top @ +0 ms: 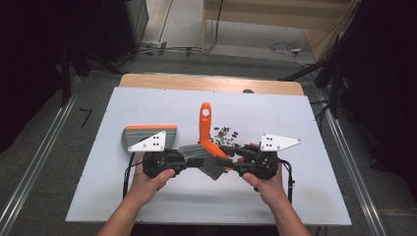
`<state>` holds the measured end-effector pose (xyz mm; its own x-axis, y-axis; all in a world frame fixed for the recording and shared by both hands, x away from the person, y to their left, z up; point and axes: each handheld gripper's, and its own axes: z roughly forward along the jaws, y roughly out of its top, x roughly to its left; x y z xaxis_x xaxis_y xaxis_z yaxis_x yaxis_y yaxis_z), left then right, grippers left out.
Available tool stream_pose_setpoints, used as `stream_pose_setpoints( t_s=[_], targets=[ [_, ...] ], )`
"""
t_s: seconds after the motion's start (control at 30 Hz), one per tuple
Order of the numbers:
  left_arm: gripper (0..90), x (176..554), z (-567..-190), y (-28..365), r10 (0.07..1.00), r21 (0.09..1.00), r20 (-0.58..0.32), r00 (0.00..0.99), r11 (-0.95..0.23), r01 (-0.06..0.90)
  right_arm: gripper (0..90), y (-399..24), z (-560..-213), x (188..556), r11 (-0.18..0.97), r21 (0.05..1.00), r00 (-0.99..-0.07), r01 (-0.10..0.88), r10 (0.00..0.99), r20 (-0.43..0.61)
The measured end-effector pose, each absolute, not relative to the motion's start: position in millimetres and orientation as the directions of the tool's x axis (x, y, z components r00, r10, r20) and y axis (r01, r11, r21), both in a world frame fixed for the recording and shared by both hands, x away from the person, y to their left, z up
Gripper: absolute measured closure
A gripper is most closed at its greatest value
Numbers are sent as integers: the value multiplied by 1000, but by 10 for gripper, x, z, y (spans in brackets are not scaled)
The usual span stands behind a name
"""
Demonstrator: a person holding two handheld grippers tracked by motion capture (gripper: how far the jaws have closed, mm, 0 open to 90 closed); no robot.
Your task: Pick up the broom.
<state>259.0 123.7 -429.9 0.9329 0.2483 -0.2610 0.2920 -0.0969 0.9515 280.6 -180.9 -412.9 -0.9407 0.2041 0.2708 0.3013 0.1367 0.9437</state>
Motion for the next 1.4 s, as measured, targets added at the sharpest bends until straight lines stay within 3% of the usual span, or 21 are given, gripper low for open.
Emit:
stream_pose_setpoints(
  t_s=[0.2,0.4,0.47,0.5,0.57,0.67,0.8,0.97,1.03,1.17,1.4],
  targets=[
    [859,2590,-4308,1224,235,951,-261,936,-102,291,682,-1789,-4172,2821,150,935,-942,321,153,299],
    [849,2608,-4327,1227,229,949,-274,934,-91,301,690,-1787,-4149,2802,170,929,-939,329,161,304],
    [804,2604,-4330,1230,255,948,-279,926,-82,308,691,-1785,-4131,2796,170,928,-937,332,172,304],
    [707,2597,-4334,1229,277,948,-279,919,-77,310,691,-1775,-4108,2784,180,928,-937,327,192,293],
    [600,2587,-4354,1263,336,947,-277,900,-66,315,691,-1773,-4084,2776,192,928,-937,319,214,278],
    [525,2588,-4371,1303,361,945,-284,888,-52,324,691,-1782,-4068,2775,192,928,-933,320,238,272],
    [336,2572,-4377,1354,416,946,-266,869,-61,319,692,-1841,-4058,2804,192,922,-914,335,302,270],
    [221,2553,-4404,1401,457,941,-264,849,-71,331,691,-1886,-4048,2825,197,919,-895,341,367,253],
    [118,2548,-4414,1424,483,939,-264,835,-67,336,691,-1914,-4041,2845,203,915,-875,348,420,239],
    [27,2532,-4415,1477,531,938,-254,809,-70,341,691,-1928,-4035,2857,236,905,-841,354,504,197],
    [0,2501,-4439,1599,562,939,-250,788,-59,339,691,-1951,-4055,2896,264,891,-793,370,590,154]
  ],
)
